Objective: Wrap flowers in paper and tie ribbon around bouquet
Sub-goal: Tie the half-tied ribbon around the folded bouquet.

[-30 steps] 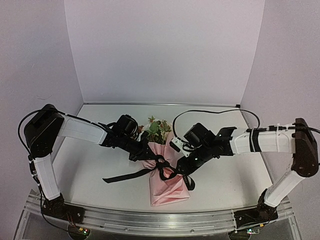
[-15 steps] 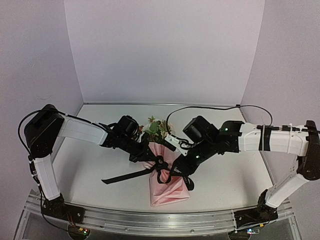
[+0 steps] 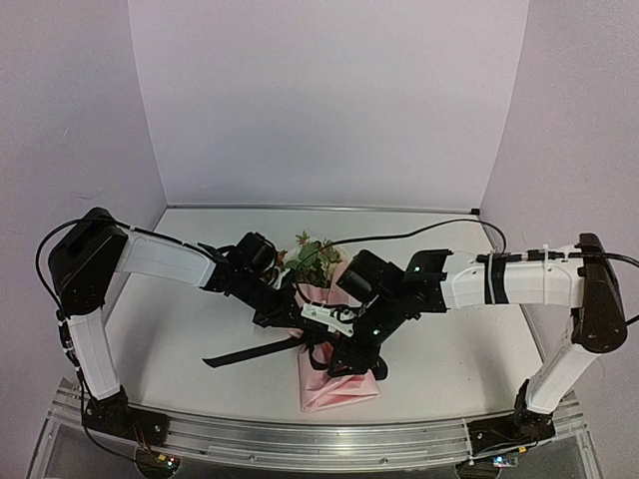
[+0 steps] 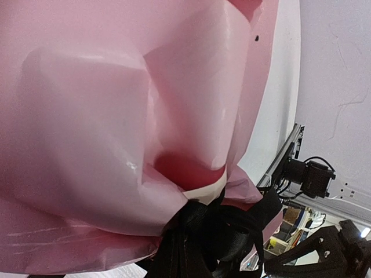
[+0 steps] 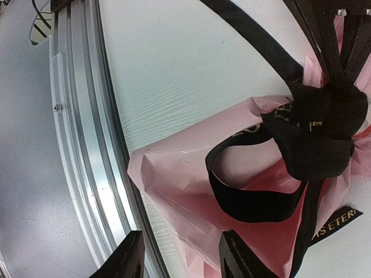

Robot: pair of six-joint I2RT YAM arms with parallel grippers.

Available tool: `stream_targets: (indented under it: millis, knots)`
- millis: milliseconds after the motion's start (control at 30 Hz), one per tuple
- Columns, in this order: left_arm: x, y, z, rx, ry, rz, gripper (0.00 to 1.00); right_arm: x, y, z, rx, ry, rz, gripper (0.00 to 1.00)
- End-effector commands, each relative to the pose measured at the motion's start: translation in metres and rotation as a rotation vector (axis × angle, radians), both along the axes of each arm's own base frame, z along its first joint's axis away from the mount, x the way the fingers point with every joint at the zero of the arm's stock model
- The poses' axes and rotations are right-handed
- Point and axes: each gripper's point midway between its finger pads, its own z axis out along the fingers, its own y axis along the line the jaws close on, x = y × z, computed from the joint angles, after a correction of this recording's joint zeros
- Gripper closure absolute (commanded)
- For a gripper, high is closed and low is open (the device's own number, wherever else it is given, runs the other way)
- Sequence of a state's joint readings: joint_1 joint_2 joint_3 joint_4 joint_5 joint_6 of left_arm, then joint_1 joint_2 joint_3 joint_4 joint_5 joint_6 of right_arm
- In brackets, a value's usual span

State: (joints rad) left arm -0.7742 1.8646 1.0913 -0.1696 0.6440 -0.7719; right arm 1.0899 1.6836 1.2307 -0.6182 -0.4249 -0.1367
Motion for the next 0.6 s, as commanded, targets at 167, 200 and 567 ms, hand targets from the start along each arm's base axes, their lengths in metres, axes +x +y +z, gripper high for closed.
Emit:
stream_targets:
  millis: [167,200,567]
  knots:
    - [-0.011,-0.011,0.022,-0.062,-0.049,-0.165,1.0,0.005,0.006,-0.017,-0.043,-0.231,0.173,0.57]
    - [-0.012,-0.011,0.023,-0.066,-0.05,-0.172,1.0,0.007,0.008,-0.018,-0.038,-0.253,0.177,0.57]
    - [-0.019,-0.013,0.026,-0.096,-0.027,-0.205,1.0,0.023,0.021,-0.045,-0.038,-0.377,0.172,0.56]
